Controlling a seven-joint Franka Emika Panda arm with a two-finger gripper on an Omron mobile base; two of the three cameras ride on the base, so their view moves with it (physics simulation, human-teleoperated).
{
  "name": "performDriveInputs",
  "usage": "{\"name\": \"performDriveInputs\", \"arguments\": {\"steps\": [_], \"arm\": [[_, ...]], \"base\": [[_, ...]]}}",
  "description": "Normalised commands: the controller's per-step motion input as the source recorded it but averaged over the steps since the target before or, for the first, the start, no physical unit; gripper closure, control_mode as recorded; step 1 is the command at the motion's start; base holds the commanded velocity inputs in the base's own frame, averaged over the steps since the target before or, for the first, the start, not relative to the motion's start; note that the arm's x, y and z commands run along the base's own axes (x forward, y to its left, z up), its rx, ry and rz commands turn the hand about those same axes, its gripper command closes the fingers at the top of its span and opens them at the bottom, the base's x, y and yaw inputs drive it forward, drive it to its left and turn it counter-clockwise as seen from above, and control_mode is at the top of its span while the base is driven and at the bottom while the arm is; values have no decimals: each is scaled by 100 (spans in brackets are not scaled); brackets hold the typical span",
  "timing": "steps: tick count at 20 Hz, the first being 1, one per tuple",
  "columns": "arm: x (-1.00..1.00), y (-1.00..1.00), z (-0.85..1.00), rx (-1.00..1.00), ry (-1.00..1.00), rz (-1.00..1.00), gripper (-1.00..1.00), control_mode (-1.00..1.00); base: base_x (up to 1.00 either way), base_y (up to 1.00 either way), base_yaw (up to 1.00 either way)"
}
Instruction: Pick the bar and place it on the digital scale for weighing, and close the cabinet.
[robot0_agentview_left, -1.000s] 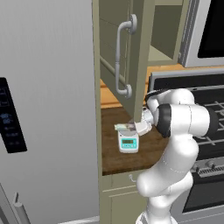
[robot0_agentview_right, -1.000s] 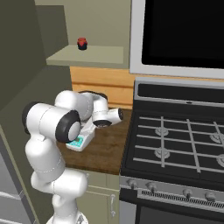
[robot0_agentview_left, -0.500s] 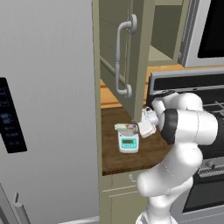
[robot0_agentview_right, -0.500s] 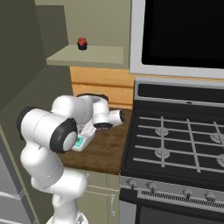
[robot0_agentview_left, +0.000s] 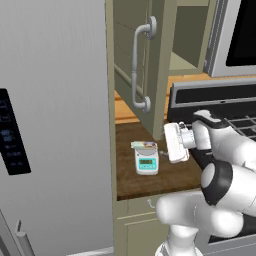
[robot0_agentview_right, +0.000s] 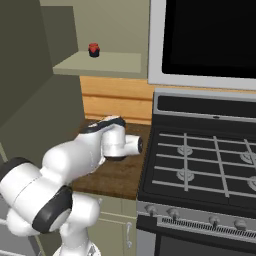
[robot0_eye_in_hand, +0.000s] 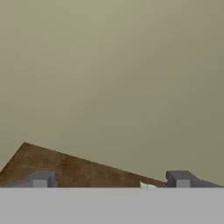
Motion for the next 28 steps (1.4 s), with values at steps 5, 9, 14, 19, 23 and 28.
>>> {"name": "performDriveInputs", "arguments": {"steps": [5,9,14,19,23,28], "arm": [[-88,0,65,12,-13,0,-100,-100],[-88,0,82,0,-23,0,-100,-100],[-88,0,88,0,-29,0,-100,-100],[-89,5,92,-3,-36,1,-100,-100],[-86,6,98,-2,-39,2,-100,-100],[-93,10,83,-4,-37,4,-100,-100]], "base": [[0,0,0],[0,0,0],[0,0,0],[0,0,0],[0,0,0],[0,0,0]]}}
